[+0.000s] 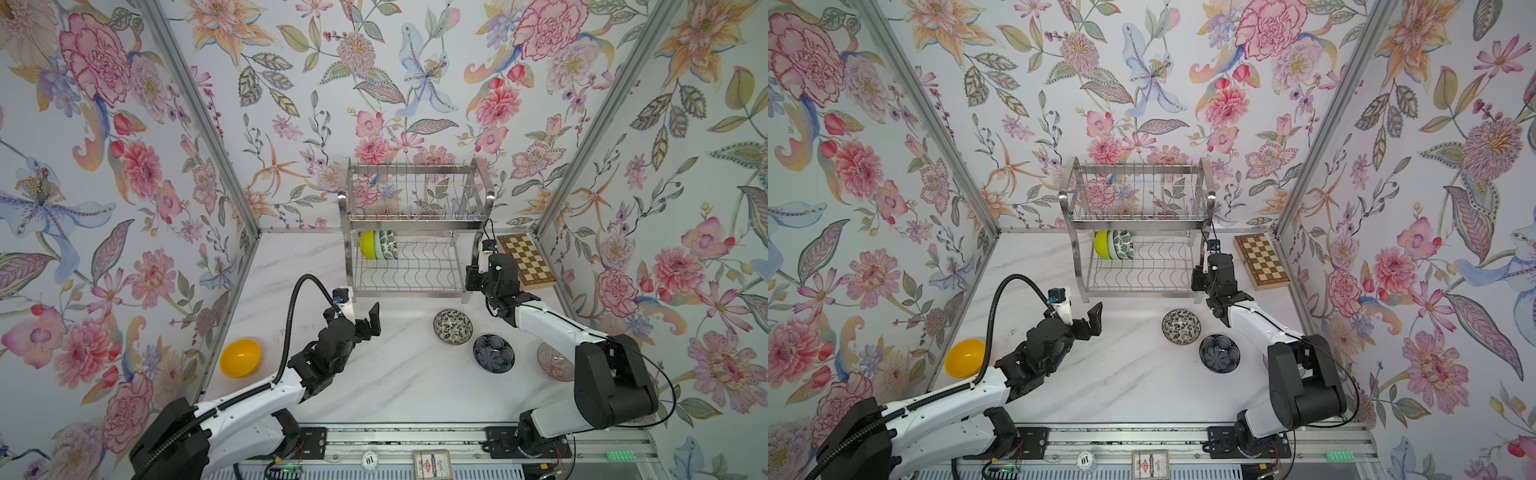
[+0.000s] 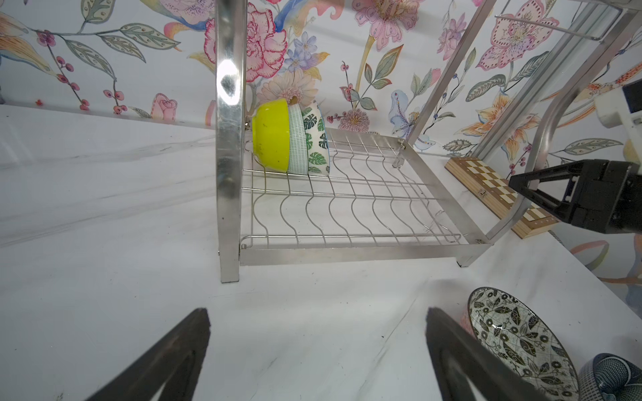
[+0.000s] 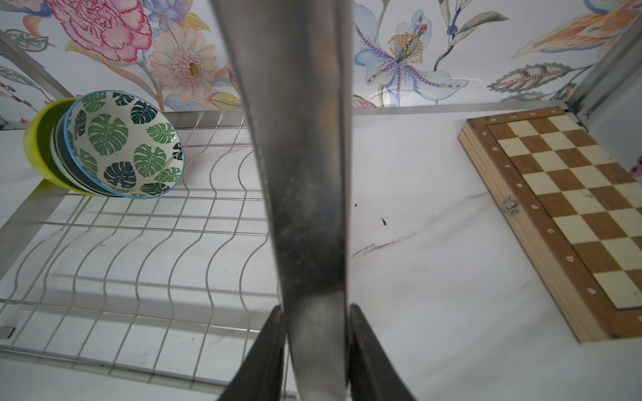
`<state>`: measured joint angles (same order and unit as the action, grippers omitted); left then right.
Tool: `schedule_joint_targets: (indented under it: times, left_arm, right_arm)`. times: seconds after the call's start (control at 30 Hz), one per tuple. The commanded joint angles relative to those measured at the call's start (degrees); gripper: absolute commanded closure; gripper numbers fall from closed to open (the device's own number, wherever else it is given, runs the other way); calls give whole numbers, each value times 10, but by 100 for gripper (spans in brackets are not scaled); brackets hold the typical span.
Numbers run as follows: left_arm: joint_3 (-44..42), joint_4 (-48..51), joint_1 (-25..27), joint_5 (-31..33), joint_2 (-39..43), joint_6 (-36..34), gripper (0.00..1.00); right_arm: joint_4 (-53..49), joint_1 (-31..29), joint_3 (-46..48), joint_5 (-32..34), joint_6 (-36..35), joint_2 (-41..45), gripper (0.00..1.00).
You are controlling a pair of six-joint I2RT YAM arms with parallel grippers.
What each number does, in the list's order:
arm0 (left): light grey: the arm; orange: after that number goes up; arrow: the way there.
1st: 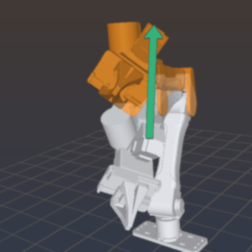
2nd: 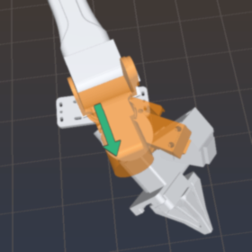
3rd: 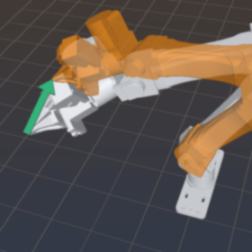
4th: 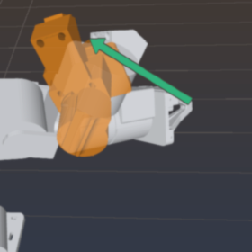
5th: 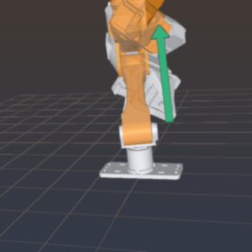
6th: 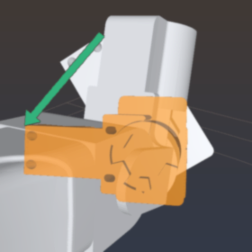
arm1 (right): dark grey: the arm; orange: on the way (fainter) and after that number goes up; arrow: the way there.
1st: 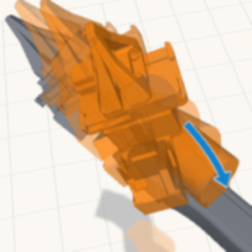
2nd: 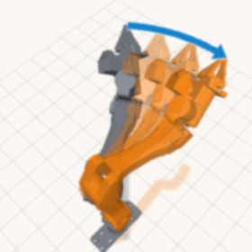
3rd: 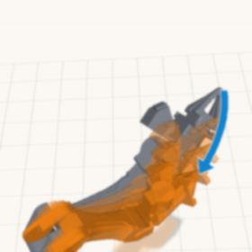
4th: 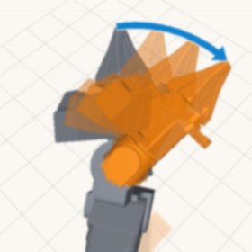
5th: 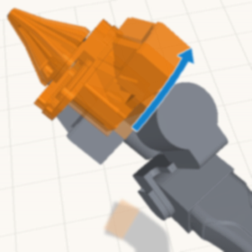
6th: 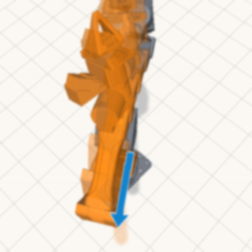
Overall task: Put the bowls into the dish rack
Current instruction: 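Move the left gripper toward the yellow bowl on the table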
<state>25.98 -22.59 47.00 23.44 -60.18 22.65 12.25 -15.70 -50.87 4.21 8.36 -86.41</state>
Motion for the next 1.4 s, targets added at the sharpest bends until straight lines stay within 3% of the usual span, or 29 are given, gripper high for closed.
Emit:
schedule_joint_targets:
  times: [0.0, 0.17, 0.27, 0.47, 0.67, 0.77, 0.87, 1.1, 1.2, 1.23, 1.37]
  left_arm:
    - [-4, -44, -11, 21, -15, -17, 1]
    - [-6, -55, -22, 12, -26, 0, 1]
    - [1, -42, -25, 11, -27, -3, 1]
    - [3, -20, -29, 24, -7, 6, 1]
    - [30, 35, -38, 35, -18, 16, 1]
    - [63, 99, -44, 45, -30, 30, 1]
    - [86, 142, -46, 50, -38, 30, 1]
    - [105, 186, -47, 41, -37, 33, 1]
    - [102, 194, -47, 35, -31, 46, 1]
    - [105, 204, -48, 38, -28, 52, 1]
    - [150, 332, -51, 83, -20, 97, 1]
  right_arm:
    - [16, -4, -32, -23, -62, -21, 77]
    - [24, -12, -63, -23, -101, -48, 90]
    - [25, -15, -80, -36, -123, -67, 93]
    - [14, -32, -114, -56, -168, -98, 96]
    - [-3, -39, -115, -48, -148, -94, 92]
    - [-20, -36, -110, -45, -119, -80, 80]
    - [-54, -34, -110, -52, -93, -64, 77]
    - [-91, -32, -82, -32, -19, -4, 36]
    - [-85, -29, -53, -37, 0, 28, 7]
    - [-83, -30, -41, -32, 4, 38, 1]
    - [-93, -28, -20, -18, 50, 67, 1]
